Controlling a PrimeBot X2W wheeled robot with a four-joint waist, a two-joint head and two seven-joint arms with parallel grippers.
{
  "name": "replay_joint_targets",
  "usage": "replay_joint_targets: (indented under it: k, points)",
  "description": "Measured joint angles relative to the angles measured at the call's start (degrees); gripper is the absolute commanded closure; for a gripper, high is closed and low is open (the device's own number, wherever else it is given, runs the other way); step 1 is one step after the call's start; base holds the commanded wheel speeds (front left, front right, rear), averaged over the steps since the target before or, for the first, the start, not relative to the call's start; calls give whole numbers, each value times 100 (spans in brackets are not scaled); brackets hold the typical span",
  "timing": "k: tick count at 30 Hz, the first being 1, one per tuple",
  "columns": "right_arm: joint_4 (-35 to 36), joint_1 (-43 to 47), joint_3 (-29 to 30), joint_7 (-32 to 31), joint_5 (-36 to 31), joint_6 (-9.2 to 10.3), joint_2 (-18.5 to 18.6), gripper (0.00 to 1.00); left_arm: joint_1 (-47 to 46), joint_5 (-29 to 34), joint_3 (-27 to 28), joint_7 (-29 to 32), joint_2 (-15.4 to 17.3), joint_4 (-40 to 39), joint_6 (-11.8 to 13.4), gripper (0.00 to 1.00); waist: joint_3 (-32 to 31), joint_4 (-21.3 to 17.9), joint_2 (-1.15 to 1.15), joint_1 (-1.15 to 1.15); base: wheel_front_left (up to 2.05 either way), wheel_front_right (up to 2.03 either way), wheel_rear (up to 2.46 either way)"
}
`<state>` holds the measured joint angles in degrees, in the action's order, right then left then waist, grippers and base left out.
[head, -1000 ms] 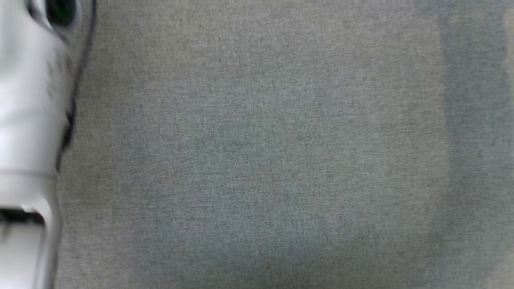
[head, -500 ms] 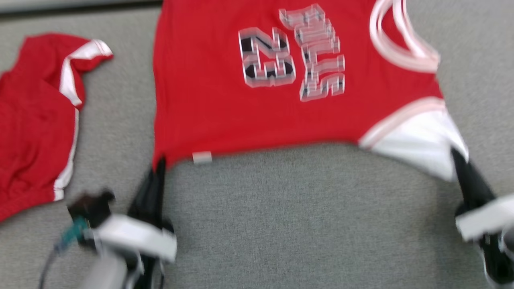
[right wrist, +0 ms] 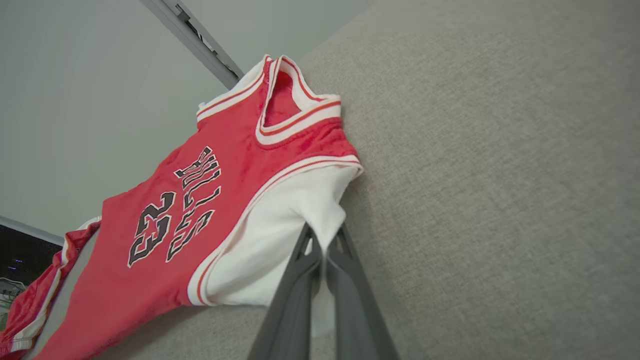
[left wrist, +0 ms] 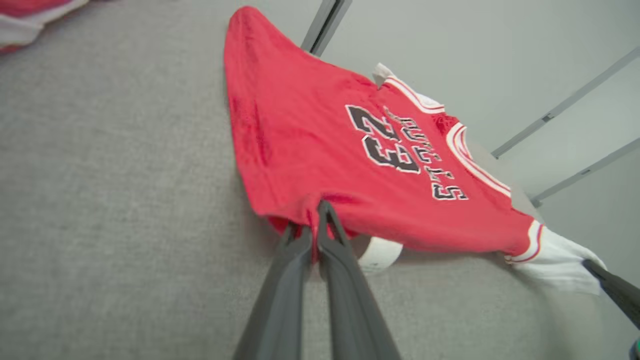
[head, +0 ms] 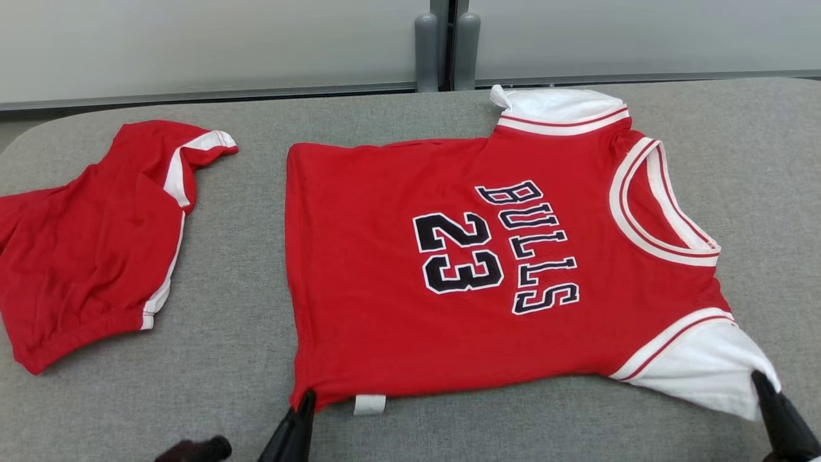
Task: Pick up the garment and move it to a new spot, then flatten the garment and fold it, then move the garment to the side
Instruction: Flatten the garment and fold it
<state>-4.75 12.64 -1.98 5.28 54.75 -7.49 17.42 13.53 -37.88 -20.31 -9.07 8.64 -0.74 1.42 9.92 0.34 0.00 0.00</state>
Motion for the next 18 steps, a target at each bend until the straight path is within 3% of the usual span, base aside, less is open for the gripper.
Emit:
replay_joint_targets:
  k: [6,13,14,15,16,17,18]
  points:
    - [720,-556,380,-972,-164,0,168,100,-711,-36,131,994,291,-846,336,100,267,1,0,0,0,0,0]
    - [511,-2281,364,-2465,-917,0,307,100,-2147,1,333,2030,611,-673,623,100,822,12,0,0,0,0,0]
    - [231,-2787,416,-2741,-1194,1,272,28,-2490,37,315,2203,647,-456,617,99,991,32,0,0,0,0,0]
    - [154,-2984,390,-2827,-1360,0,280,28,-2654,0,294,2224,613,-347,570,99,1074,45,0,0,0,0,0]
    - [47,-3178,401,-2874,-1471,0,247,0,-2826,-30,289,2223,550,-215,554,75,1152,60,0,0,0,0,0]
    - [-37,-3368,411,-2903,-1608,0,225,0,-2999,16,222,2231,559,-79,447,34,1227,76,0,0,0,0,0]
    - [-89,-3523,410,-2882,-1739,1,227,0,-3136,14,210,2242,549,59,412,0,1293,92,0,0,0,0,0]
